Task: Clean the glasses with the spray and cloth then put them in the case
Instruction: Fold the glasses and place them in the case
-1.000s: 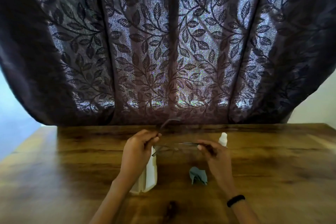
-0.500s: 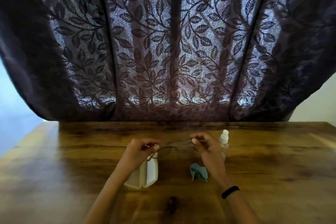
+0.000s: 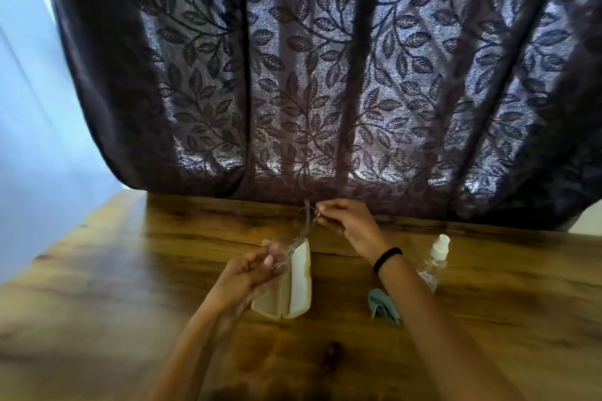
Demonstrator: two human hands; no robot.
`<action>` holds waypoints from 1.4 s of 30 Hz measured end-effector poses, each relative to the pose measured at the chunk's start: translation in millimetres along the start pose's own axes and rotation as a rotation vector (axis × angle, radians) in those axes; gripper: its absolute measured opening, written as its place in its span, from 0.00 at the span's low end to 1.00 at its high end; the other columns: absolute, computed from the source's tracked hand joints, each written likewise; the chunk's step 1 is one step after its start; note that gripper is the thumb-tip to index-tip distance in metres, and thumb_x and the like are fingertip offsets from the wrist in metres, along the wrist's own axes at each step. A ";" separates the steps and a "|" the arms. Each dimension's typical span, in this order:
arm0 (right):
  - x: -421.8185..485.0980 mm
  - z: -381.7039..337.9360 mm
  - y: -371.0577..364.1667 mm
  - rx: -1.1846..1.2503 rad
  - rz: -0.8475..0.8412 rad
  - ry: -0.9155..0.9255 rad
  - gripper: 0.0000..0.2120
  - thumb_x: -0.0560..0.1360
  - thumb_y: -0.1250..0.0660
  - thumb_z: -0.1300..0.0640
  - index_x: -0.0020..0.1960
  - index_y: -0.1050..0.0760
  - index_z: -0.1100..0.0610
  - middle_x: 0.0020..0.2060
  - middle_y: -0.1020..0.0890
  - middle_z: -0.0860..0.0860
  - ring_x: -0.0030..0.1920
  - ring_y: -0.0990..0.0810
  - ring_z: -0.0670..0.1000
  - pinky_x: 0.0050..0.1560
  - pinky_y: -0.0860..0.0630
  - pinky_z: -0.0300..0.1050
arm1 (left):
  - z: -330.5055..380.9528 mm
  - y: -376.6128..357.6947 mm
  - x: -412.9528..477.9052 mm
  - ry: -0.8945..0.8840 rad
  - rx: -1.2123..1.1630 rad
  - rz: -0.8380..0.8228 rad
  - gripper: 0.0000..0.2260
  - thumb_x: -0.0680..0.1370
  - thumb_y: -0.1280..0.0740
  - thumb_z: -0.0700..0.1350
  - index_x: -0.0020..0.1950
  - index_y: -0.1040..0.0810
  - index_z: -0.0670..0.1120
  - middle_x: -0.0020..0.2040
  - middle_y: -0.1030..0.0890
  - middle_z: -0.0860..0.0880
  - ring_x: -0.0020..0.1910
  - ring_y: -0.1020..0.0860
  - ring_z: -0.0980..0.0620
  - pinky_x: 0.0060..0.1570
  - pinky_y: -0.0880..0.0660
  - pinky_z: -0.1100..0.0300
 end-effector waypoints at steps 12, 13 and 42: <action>35.9 17.7 -37.3 -0.466 -0.187 -0.136 0.09 0.71 0.33 0.72 0.50 0.23 0.72 0.34 0.20 0.56 0.35 0.21 0.48 0.33 0.21 0.33 | -10.2 -9.1 -10.1 0.047 0.609 0.167 0.26 0.72 0.33 0.33 0.69 0.37 0.38 0.51 0.22 0.42 0.52 0.23 0.43 0.57 0.26 0.48; 37.5 17.9 -37.6 -0.496 -0.187 -0.138 0.08 0.70 0.33 0.72 0.50 0.22 0.72 0.34 0.20 0.56 0.34 0.20 0.48 0.32 0.21 0.33 | -13.7 -11.8 -10.8 0.059 0.593 0.151 0.28 0.71 0.31 0.33 0.68 0.37 0.40 0.49 0.23 0.46 0.50 0.23 0.46 0.54 0.24 0.53; 28.8 49.0 -4.4 -0.721 -0.076 -0.111 0.04 0.72 0.33 0.68 0.44 0.20 0.68 0.37 0.19 0.58 0.35 0.22 0.48 0.44 0.20 0.42 | -30.0 -48.3 -8.3 0.009 1.584 0.140 0.23 0.76 0.36 0.40 0.70 0.38 0.46 0.71 0.41 0.45 0.64 0.28 0.45 0.59 0.26 0.52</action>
Point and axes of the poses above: each hand's wrist, its own x-axis towards the middle knuckle, its own y-axis out of the back of the hand, z = x × y, the point moved 5 cm from there along x, towards the middle knuckle
